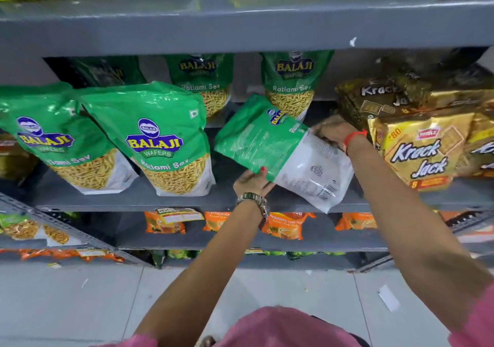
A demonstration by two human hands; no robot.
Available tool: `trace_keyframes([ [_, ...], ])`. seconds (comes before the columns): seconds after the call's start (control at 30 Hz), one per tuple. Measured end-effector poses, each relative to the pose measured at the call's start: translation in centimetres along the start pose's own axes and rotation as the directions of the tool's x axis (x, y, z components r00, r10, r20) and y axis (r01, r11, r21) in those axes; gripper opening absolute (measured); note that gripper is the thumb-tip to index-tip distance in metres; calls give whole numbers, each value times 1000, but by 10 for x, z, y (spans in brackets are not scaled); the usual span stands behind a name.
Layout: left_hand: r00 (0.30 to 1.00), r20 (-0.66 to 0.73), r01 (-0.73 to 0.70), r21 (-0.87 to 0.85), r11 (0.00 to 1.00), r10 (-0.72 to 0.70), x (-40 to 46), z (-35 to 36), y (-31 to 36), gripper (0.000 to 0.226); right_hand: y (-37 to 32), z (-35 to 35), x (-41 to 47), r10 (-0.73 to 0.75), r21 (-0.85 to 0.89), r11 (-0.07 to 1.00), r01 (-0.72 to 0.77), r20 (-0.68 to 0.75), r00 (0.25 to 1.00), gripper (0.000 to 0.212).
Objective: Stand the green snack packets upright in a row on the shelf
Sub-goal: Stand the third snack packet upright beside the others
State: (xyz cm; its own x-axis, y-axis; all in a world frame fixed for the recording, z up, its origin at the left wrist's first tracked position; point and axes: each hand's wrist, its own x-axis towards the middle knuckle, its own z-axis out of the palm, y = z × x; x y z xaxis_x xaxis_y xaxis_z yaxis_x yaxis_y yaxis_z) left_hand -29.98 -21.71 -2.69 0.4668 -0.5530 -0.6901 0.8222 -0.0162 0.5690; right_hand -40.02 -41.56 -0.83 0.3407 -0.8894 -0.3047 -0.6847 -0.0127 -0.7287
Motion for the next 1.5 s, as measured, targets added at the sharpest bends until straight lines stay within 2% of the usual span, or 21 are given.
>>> trace_keyframes([
  [0.03,998,20,-64,-17,998,65,-1,3,6,35,-3,-1,-4,-15,-3,1000,15,-64,998,27],
  [0.1,970,55,-241,81,967,237,-1,10,14,33,-1,-5,-11,-44,59,997,53,-148,988,22],
  [0.17,914,114,-405,198,893,390,4,14,26,31,2,-6,-13,-88,127,985,121,-237,968,24],
  [0.27,806,190,-591,329,737,561,12,18,49,28,13,-5,-5,-156,122,971,208,-338,928,24],
  [0.33,714,246,-692,391,607,655,14,23,60,10,7,1,-23,-164,102,971,215,-369,915,29],
  [0.43,578,318,-786,463,409,751,13,32,70,9,4,13,-42,-124,202,953,227,-423,897,26],
  [0.5,582,350,-776,510,372,734,19,37,72,7,9,23,-43,-87,284,931,231,-440,894,22],
  [0.57,626,339,-750,509,423,702,27,36,74,6,18,30,-37,-72,331,914,236,-440,895,20],
  [0.7,628,343,-745,526,411,698,30,36,74,4,24,29,-36,-80,403,879,253,-400,913,25],
  [0.73,634,312,-733,534,421,708,28,36,72,10,22,28,-40,-85,410,876,254,-388,918,28],
  [0.8,611,223,-715,566,410,759,20,35,68,27,21,26,-49,-94,405,875,265,-395,914,29],
  [0.87,570,184,-733,555,394,801,10,33,61,26,23,25,-57,-104,395,874,283,-417,903,30],
  [0.9,569,240,-757,527,387,786,6,31,55,29,26,27,-61,-111,384,877,287,-419,901,28],
  [0.97,572,442,-803,475,360,691,-2,30,42,38,30,31,-68,-135,399,868,295,-383,914,25],
  [1.03,542,581,-831,479,284,607,-7,28,27,57,35,39,-74,-158,459,838,295,-314,936,34],
  [1.13,450,639,-860,497,112,624,-10,26,12,89,43,51,-80,-212,462,817,345,-315,925,41],
  [1.2,429,635,-858,509,71,643,-9,24,9,98,45,58,-82,-222,488,796,358,-314,923,41],
  [1.3,477,566,-827,547,126,673,-4,25,12,99,39,65,-86,-254,494,795,351,-254,933,40],
  [1.43,530,512,-825,495,272,676,-2,26,26,72,27,70,-78,-290,381,843,380,-274,917,60],
  [1.5,587,452,-795,476,375,671,1,24,36,63,22,67,-70,-261,452,808,379,-302,917,60],
])
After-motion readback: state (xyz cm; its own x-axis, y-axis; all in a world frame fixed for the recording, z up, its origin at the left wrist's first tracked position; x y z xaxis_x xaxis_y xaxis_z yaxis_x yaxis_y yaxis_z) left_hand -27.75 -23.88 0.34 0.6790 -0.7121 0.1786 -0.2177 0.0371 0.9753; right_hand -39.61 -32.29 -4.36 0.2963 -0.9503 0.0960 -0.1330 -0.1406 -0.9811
